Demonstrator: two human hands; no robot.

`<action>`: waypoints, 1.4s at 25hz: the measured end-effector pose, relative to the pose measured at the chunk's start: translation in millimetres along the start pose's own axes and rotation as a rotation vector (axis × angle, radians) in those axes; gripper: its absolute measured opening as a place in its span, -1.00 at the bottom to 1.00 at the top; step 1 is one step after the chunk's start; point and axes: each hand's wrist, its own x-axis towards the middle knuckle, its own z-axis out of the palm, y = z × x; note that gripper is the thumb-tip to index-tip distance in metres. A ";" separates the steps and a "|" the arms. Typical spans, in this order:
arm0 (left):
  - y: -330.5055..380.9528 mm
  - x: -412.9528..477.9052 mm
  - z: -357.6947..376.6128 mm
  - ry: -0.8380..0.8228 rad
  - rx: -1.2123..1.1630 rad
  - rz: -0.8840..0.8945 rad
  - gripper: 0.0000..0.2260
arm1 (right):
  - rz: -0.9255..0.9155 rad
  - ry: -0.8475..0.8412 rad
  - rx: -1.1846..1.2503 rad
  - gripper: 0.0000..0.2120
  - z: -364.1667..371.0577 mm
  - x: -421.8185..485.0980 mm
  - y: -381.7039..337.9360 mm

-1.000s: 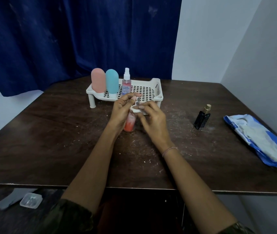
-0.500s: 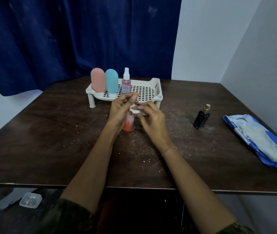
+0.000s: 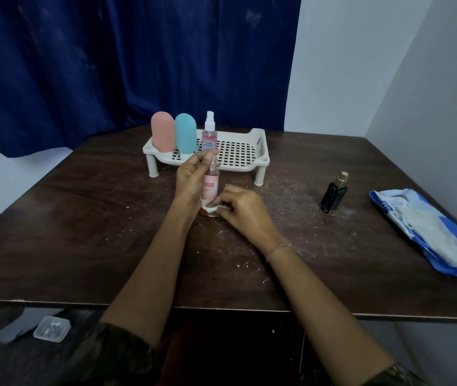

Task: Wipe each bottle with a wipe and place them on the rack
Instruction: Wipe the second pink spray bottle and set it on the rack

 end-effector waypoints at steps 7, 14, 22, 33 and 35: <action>-1.6 -5.0 6.6 -0.144 -0.080 -0.084 -0.86 | 0.068 0.344 0.176 -0.83 -7.2 5.2 -1.7; -0.6 -3.7 -0.4 -0.086 -0.066 -0.100 -0.83 | 0.026 0.202 0.256 -0.83 -2.5 3.9 3.3; 2.0 -2.9 -1.5 -0.064 -0.073 -0.132 -0.84 | -0.042 0.149 0.188 -0.81 -2.3 4.2 1.8; 3.8 -13.9 10.6 -0.055 -0.092 -0.166 -0.95 | 0.157 0.323 0.214 -0.80 -9.7 7.7 1.3; 3.2 -13.0 9.3 -0.043 -0.071 -0.165 -0.94 | 0.210 0.311 0.242 -0.80 -10.1 8.8 3.9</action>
